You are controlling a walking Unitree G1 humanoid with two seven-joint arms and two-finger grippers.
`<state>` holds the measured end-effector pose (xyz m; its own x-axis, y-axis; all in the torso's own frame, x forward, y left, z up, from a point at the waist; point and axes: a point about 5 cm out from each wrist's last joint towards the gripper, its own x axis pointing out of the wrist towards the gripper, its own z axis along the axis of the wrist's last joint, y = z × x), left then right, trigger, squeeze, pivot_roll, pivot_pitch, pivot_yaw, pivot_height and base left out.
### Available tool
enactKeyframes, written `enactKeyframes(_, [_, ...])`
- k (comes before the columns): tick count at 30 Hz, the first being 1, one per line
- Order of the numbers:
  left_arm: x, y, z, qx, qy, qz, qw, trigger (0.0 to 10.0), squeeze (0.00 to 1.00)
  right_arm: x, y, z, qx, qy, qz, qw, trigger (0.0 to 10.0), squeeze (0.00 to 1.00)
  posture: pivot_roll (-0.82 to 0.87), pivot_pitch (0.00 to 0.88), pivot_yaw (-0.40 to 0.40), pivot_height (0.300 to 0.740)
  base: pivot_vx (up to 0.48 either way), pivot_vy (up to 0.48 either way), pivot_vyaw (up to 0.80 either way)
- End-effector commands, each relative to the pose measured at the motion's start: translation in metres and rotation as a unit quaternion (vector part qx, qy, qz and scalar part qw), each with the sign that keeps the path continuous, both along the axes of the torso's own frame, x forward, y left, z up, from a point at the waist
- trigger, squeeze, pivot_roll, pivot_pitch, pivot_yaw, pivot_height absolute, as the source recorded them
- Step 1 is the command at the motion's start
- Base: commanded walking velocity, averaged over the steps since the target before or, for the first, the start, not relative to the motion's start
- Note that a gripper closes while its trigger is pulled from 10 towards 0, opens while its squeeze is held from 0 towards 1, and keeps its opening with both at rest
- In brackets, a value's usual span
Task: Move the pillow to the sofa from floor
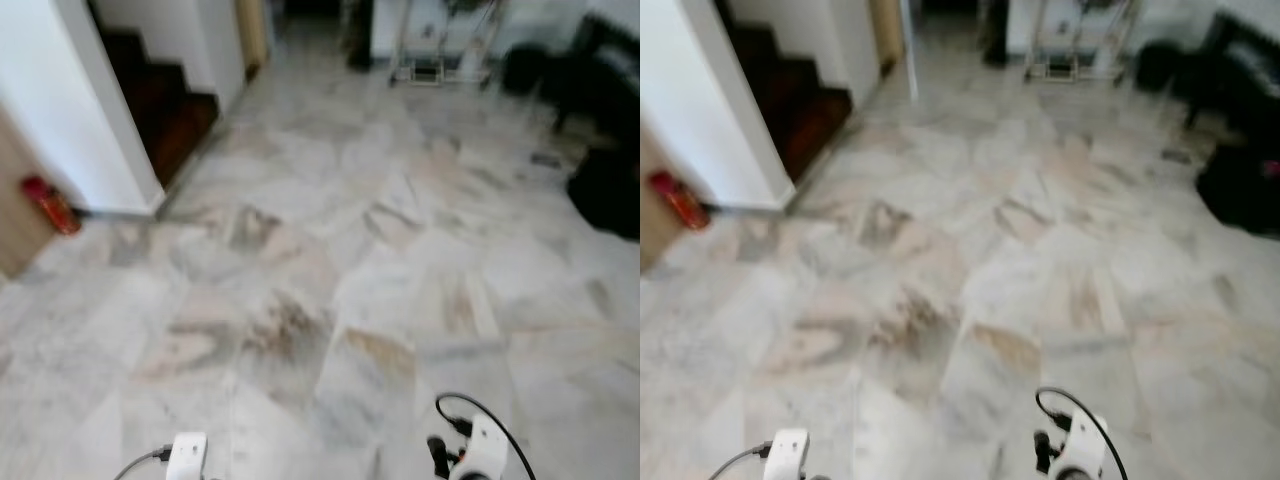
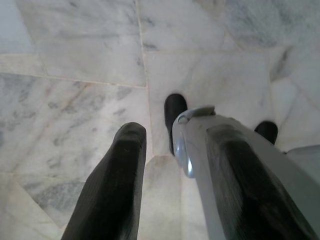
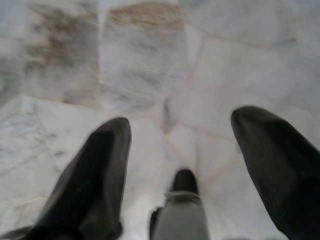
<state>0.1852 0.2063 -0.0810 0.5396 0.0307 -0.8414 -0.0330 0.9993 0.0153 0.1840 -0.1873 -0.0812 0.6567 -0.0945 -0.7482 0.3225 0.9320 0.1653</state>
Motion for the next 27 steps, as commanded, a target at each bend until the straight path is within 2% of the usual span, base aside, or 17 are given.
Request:
enactKeyframes(1, [0.0005, -0.001, 0.0, 0.0, 0.001, -0.005, 1.0, 10.0, 0.0, -0.0043, -0.0038, -0.0015, -0.004, 0.005, -0.003, 1.0, 10.0, 0.0, -0.1, 0.0, -0.02, 0.74, -0.341, 0.0, 0.0])
enactKeyframes(27, [0.0002, -0.0021, -0.0003, -0.002, 0.002, -0.002, 1.0, 10.0, 0.0, -0.0057, -0.007, -0.0018, -0.008, 0.008, -0.013, 1.0, 10.0, 0.0, -0.1, 0.0, -0.026, 0.74, -0.341, 0.0, 0.0])
